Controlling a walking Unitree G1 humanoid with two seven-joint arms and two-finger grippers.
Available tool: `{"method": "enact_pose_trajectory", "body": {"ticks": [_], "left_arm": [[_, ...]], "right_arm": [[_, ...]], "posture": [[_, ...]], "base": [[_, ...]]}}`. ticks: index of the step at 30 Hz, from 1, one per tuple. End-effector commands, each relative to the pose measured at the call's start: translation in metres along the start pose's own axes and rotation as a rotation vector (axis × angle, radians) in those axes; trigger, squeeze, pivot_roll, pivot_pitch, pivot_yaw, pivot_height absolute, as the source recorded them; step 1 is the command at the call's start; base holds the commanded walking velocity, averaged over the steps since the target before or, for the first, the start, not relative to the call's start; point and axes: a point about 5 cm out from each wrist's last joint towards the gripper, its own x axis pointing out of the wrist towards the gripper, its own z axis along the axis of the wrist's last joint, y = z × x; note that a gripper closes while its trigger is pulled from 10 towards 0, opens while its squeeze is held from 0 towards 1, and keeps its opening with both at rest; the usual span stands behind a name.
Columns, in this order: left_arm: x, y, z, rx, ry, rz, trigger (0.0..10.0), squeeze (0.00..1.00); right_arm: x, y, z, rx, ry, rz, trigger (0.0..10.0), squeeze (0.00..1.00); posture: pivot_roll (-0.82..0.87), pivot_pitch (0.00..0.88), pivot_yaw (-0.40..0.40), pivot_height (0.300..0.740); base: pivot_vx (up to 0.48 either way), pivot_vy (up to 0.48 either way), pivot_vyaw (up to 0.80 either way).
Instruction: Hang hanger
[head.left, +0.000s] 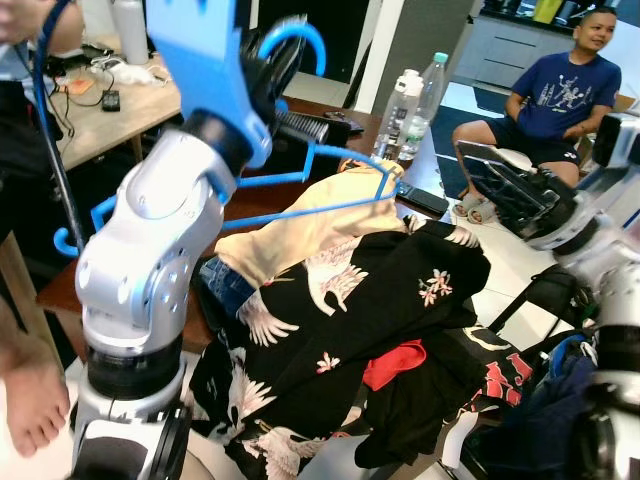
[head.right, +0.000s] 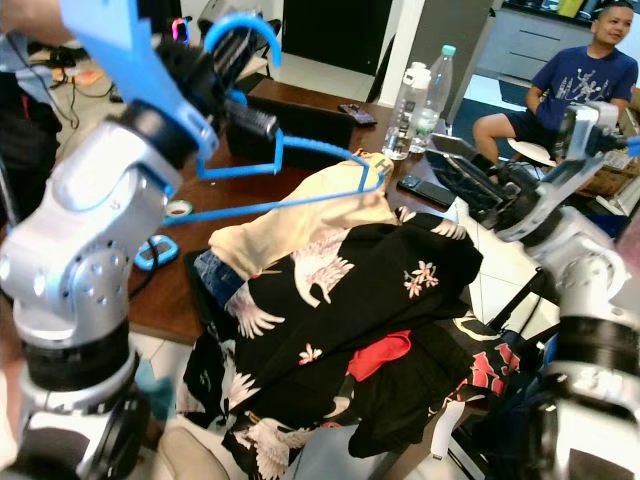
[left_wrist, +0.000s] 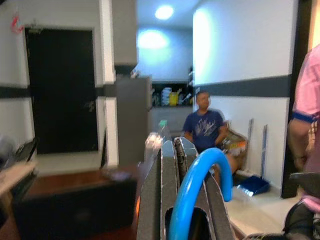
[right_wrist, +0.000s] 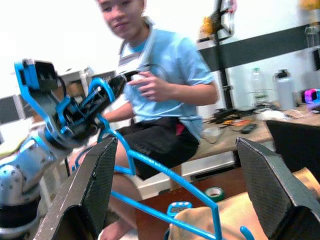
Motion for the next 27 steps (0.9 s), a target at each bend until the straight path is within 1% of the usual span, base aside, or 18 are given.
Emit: {"method": "enact_pose_trajectory", "body": {"ticks": [1,3,4,6,8,12,13,14,15,18,23,25,26,27], "left_arm": [[0.0,-0.001,0.0,-0.001,-0.023,-0.041,10.0,0.0],[-0.001,-0.001,0.001,-0.005,-0.03,-0.057,10.0,0.0],[-0.005,-0.002,0.003,-0.009,-0.037,-0.082,10.0,0.0],[-0.012,-0.006,0.006,-0.02,-0.02,-0.144,10.0,0.0],[-0.014,-0.009,0.006,-0.028,-0.008,-0.179,10.0,0.0],[-0.026,-0.004,0.013,-0.026,-0.03,-0.201,10.0,0.0],[-0.028,-0.003,0.014,-0.026,-0.034,-0.202,10.0,0.0],[-0.023,-0.006,0.011,-0.026,-0.029,-0.206,10.0,0.0],[-0.023,-0.006,0.011,-0.026,-0.029,-0.206,10.0,0.0],[-0.015,-0.011,0.007,-0.028,-0.006,-0.203,10.0,0.0],[-0.017,-0.011,0.004,-0.038,0.018,-0.2,10.0,0.0],[-0.018,-0.01,0.003,-0.038,0.028,-0.194,10.0,0.0],[-0.024,-0.01,-0.001,-0.021,0.057,-0.188,10.0,0.0],[-0.024,-0.01,-0.001,-0.021,0.057,-0.188,10.0,0.0]], "right_arm": [[-0.001,0.005,0.006,-0.017,-0.03,-0.005,10.0,0.0],[0.0,0.008,0.004,-0.01,-0.035,-0.003,10.0,0.0],[0.001,0.011,0.002,-0.008,-0.032,0.004,10.0,0.0],[0.002,0.014,0.001,-0.008,-0.03,0.01,10.0,0.0],[0.0,0.016,0.003,-0.013,-0.029,0.02,10.0,0.0],[-0.001,0.019,0.012,-0.019,-0.059,0.012,10.0,0.0],[-0.001,0.019,0.013,-0.019,-0.063,0.009,10.0,0.0],[-0.001,0.02,0.013,-0.021,-0.066,0.006,10.0,0.0],[-0.001,0.02,0.013,-0.021,-0.066,0.006,10.0,0.0],[0.0,0.021,0.013,-0.026,-0.071,0.001,10.0,0.0],[0.001,0.02,0.012,-0.021,-0.074,-0.014,10.0,0.0],[0.001,0.02,0.012,-0.023,-0.075,-0.019,10.0,0.0],[0.004,0.017,0.009,-0.027,-0.067,-0.057,10.0,0.0],[0.004,0.017,0.009,-0.027,-0.067,-0.057,10.0,0.0]], "posture": [[0.06,0.0,-0.097,0.74],[0.06,0.0,-0.096,0.74],[0.06,0.0,-0.095,0.74],[0.06,0.0,-0.094,0.74],[0.06,0.0,-0.092,0.74],[0.06,0.0,-0.091,0.74],[0.06,0.0,-0.091,0.74],[0.06,0.0,-0.091,0.74],[0.06,0.0,-0.091,0.74],[0.07,0.0,-0.09,0.74],[0.07,0.0,-0.09,0.74],[0.07,0.0,-0.092,0.74],[0.06,0.0,-0.092,0.74],[0.06,0.0,-0.092,0.74]], "base": [[0.0,0.0,-0.75],[0.0,0.0,-0.75],[0.0,0.0,-0.75],[0.0,0.0,-0.75],[0.0,0.0,-0.75],[0.0,0.0,-0.75],[0.0,0.0,-0.75],[0.0,0.0,-0.75],[0.0,0.0,-0.75],[0.0,0.0,-0.75],[0.0,0.0,-0.74],[0.0,0.0,0.0],[-0.27,0.0,0.0],[-0.27,0.0,0.0]]}}
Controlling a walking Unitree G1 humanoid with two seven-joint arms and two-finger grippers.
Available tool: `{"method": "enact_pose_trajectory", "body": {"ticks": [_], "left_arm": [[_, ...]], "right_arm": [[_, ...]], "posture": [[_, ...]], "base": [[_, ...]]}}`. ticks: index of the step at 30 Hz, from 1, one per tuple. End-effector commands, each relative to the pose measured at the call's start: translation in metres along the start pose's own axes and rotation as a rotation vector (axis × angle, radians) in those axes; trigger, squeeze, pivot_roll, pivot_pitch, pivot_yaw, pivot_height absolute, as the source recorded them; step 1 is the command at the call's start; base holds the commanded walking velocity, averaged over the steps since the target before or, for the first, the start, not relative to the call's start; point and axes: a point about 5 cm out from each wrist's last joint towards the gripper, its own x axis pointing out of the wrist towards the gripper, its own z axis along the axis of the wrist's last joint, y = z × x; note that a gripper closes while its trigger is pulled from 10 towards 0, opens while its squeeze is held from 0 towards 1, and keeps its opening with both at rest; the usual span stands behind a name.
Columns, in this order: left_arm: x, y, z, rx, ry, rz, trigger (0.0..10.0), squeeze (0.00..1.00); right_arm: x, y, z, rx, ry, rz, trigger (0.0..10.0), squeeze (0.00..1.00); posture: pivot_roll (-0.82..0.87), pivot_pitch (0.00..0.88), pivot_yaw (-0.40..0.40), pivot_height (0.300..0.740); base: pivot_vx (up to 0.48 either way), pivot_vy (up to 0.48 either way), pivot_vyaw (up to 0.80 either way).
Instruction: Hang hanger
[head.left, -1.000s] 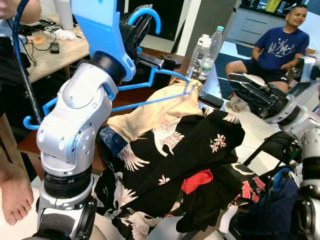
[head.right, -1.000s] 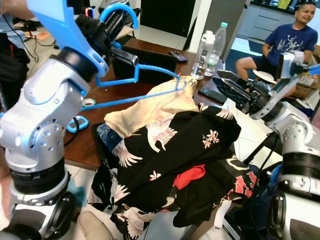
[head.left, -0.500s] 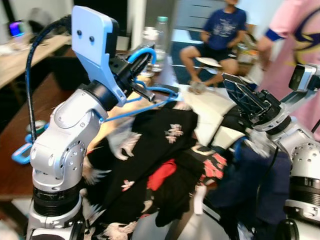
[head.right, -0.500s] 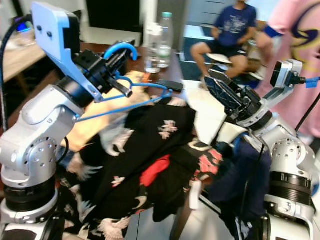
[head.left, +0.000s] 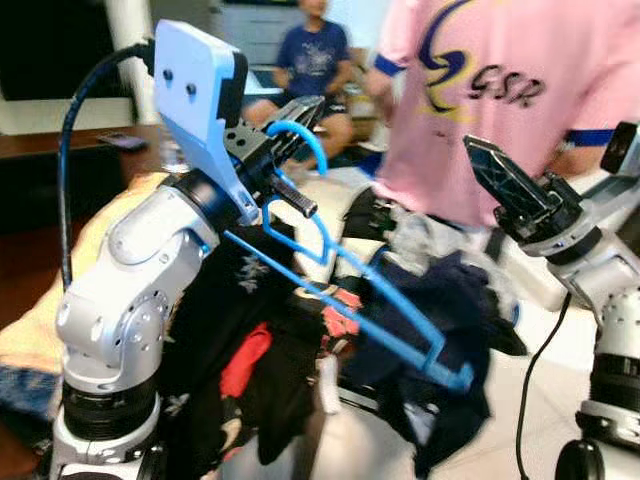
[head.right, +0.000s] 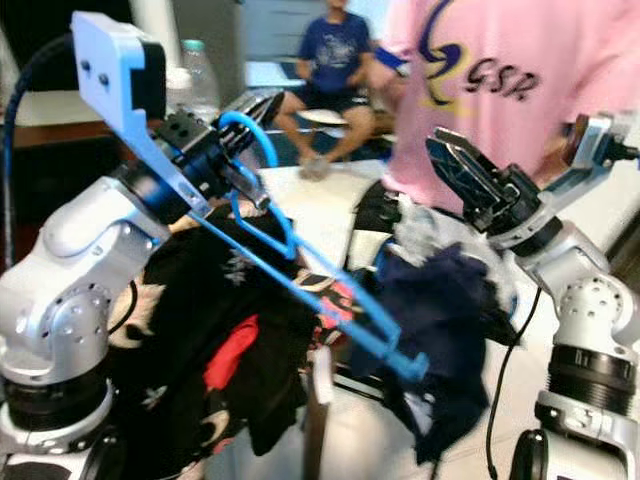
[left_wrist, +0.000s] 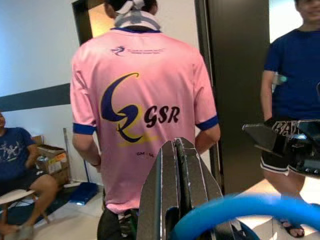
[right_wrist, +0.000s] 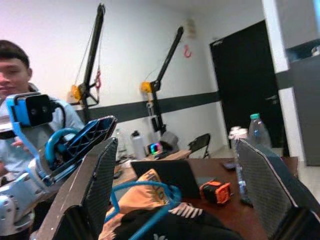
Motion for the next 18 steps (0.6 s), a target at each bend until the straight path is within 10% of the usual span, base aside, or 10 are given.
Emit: {"method": "enact_pose_trajectory", "body": {"ticks": [1,18], "left_arm": [[-0.006,-0.001,-0.004,0.025,0.037,0.01,10.0,0.0],[0.004,-0.005,-0.01,0.034,0.058,-0.021,10.0,0.0]], "right_arm": [[0.006,-0.002,-0.008,0.0,0.021,-0.03,10.0,0.0],[0.013,0.003,-0.023,-0.119,0.246,-0.046,10.0,0.0]], "posture": [[0.06,0.0,-0.094,0.74],[0.05,0.0,-0.09,0.74]], "base": [[-0.289,0.0,0.0],[-0.294,0.0,0.0]]}}
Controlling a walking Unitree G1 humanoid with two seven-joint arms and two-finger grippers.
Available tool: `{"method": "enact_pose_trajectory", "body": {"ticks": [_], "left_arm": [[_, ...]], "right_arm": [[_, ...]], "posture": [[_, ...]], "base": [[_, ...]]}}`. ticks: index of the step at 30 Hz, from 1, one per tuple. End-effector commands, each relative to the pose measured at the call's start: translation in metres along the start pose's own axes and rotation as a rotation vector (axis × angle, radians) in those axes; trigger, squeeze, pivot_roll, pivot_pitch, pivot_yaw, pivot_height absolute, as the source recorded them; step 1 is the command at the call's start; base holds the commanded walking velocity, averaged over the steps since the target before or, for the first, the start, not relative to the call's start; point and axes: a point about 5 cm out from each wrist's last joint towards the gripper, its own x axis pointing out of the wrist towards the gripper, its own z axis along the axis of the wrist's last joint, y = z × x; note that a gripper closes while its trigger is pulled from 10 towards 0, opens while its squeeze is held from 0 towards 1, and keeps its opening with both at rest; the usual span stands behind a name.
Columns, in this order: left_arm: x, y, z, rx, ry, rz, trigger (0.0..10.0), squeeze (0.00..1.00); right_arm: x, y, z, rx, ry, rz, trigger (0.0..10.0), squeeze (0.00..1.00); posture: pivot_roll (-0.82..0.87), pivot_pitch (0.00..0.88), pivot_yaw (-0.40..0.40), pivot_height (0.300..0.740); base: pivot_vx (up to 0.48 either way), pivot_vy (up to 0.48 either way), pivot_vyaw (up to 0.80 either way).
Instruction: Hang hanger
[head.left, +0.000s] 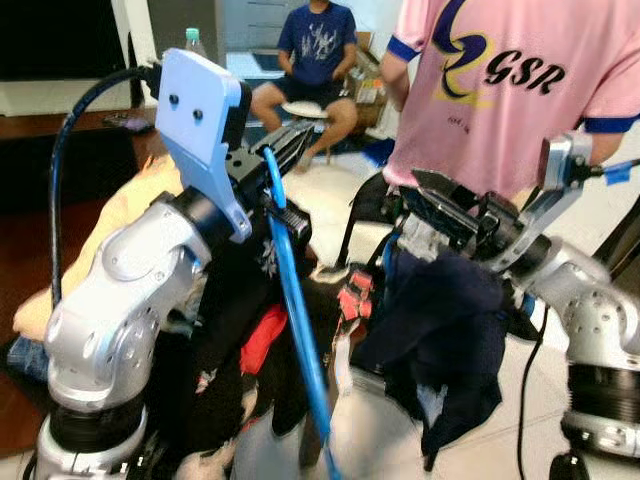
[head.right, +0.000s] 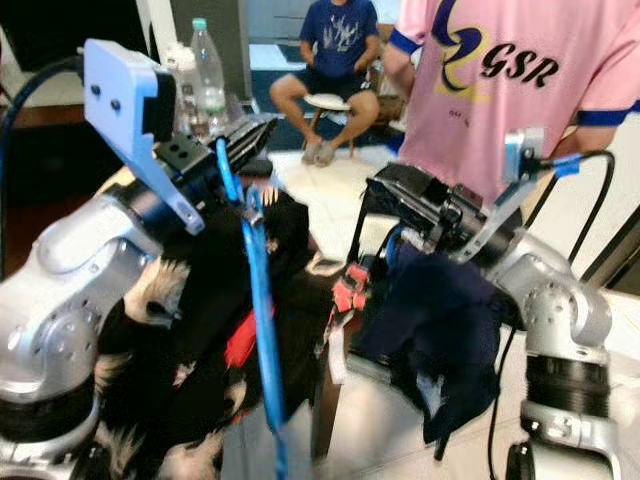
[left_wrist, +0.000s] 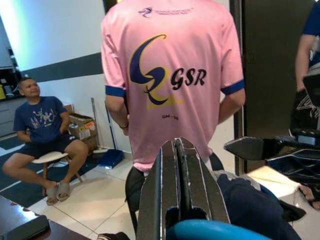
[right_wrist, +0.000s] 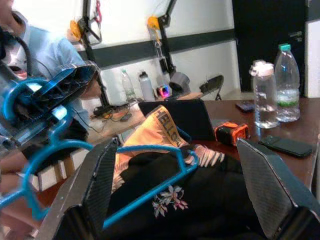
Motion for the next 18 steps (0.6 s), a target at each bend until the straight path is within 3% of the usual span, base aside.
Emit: {"method": "enact_pose_trajectory", "body": {"ticks": [1,4,12,18], "left_arm": [[0.003,-0.001,-0.001,0.005,-0.001,-0.005,10.0,0.0],[0.021,-0.004,-0.006,-0.005,0.008,-0.016,10.0,0.0],[0.029,-0.009,-0.006,-0.012,0.011,-0.026,10.0,0.0],[0.028,-0.01,-0.007,-0.015,0.014,-0.022,10.0,0.0]], "right_arm": [[0.001,0.0,0.005,-0.032,0.0,-0.003,10.0,0.0],[-0.002,-0.005,0.011,-0.073,0.018,-0.054,10.0,0.0],[-0.002,-0.012,0.009,-0.097,0.04,-0.111,10.0,0.0],[0.002,-0.019,0.002,-0.109,0.075,-0.18,10.0,0.0]], "posture": [[0.05,0.0,-0.09,0.74],[0.04,0.0,-0.085,0.74],[0.05,0.0,-0.082,0.74],[0.04,0.0,-0.08,0.74]], "base": [[-0.311,0.0,0.0],[-0.309,0.0,0.0],[-0.315,0.0,0.0],[-0.321,0.0,-0.77]]}}
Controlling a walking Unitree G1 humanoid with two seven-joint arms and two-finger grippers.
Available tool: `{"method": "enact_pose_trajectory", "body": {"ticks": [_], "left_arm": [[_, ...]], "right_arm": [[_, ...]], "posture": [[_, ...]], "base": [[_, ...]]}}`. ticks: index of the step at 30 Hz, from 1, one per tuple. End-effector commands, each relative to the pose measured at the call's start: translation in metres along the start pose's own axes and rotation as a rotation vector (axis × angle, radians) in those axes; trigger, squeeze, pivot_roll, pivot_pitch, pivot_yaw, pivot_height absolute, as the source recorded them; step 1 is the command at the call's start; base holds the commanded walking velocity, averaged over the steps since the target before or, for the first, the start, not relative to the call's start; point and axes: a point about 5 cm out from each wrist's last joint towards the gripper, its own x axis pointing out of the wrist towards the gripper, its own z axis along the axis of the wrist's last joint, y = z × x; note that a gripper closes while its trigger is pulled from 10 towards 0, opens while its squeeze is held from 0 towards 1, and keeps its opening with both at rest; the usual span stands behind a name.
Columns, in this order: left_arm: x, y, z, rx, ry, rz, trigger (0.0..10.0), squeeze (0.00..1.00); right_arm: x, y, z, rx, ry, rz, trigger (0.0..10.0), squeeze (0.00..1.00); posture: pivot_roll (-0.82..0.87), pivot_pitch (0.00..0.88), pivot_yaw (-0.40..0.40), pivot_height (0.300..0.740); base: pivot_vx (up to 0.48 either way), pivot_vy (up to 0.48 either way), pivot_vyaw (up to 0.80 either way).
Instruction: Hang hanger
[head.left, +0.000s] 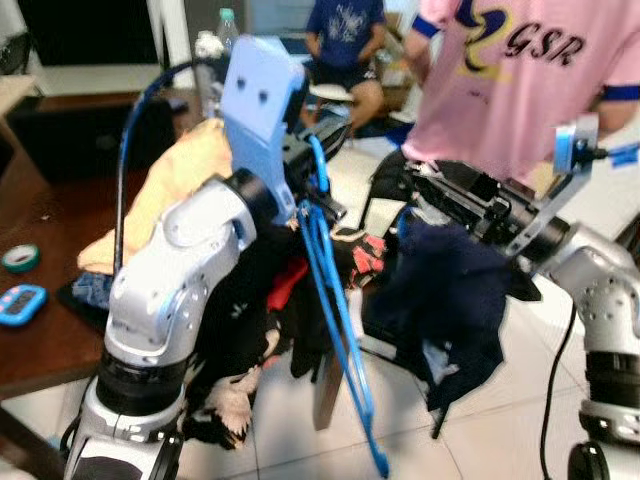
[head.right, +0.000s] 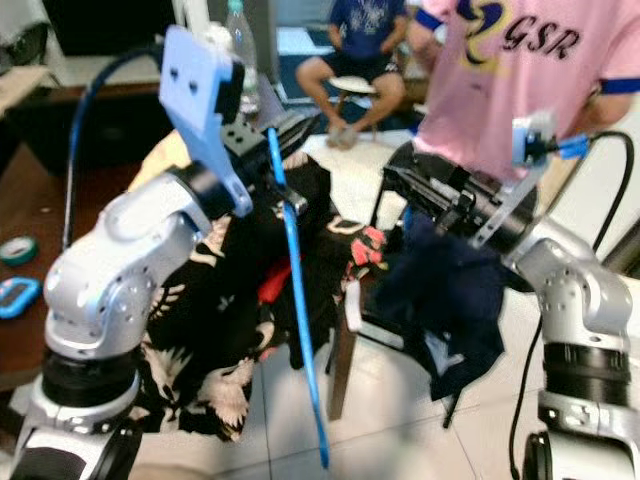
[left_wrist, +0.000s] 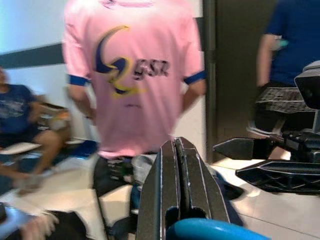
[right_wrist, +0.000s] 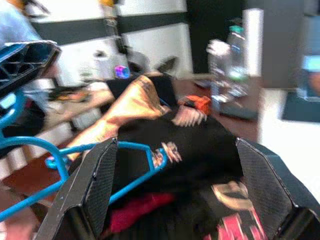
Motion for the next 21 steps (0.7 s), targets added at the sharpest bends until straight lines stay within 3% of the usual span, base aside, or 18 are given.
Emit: {"method": "enact_pose_trajectory", "body": {"ticks": [1,7,15,16,18,19,21], "left_arm": [[-0.001,-0.001,0.0,-0.005,-0.008,-0.004,10.0,0.0],[-0.006,0.007,-0.002,0.002,-0.009,-0.005,10.0,0.0],[-0.008,0.017,-0.012,-0.01,0.028,-0.018,10.0,0.0],[-0.008,0.027,-0.028,-0.031,0.093,-0.023,10.0,0.0],[-0.008,0.027,-0.028,-0.031,0.093,-0.023,10.0,0.0],[-0.009,0.039,-0.043,-0.081,0.16,-0.004,10.0,0.0],[-0.009,0.039,-0.043,-0.081,0.16,-0.004,10.0,0.0]], "right_arm": [[0.004,-0.004,-0.002,-0.029,0.04,-0.046,10.0,0.0],[0.002,-0.018,0.015,-0.096,0.051,-0.142,10.0,0.0],[-0.002,-0.022,0.031,-0.17,0.087,-0.147,10.0,0.0],[-0.002,-0.02,0.037,-0.252,0.188,-0.116,10.0,0.0],[-0.002,-0.02,0.037,-0.252,0.188,-0.116,10.0,0.0],[0.0,-0.019,0.041,-0.304,0.287,-0.096,10.0,0.0],[0.0,-0.019,0.041,-0.304,0.287,-0.096,10.0,0.0]], "posture": [[0.04,0.0,-0.082,0.74],[0.04,0.0,-0.081,0.74],[0.04,0.0,-0.081,0.74],[0.04,0.0,-0.078,0.74],[0.04,0.0,-0.078,0.74],[0.04,0.0,-0.075,0.74],[0.04,0.0,-0.075,0.74]], "base": [[-0.259,0.0,-0.76],[-0.043,0.0,-0.76],[0.0,0.0,-0.76],[0.0,0.0,-0.76],[0.0,0.0,-0.76],[0.0,0.0,-0.75],[0.0,0.0,-0.75]]}}
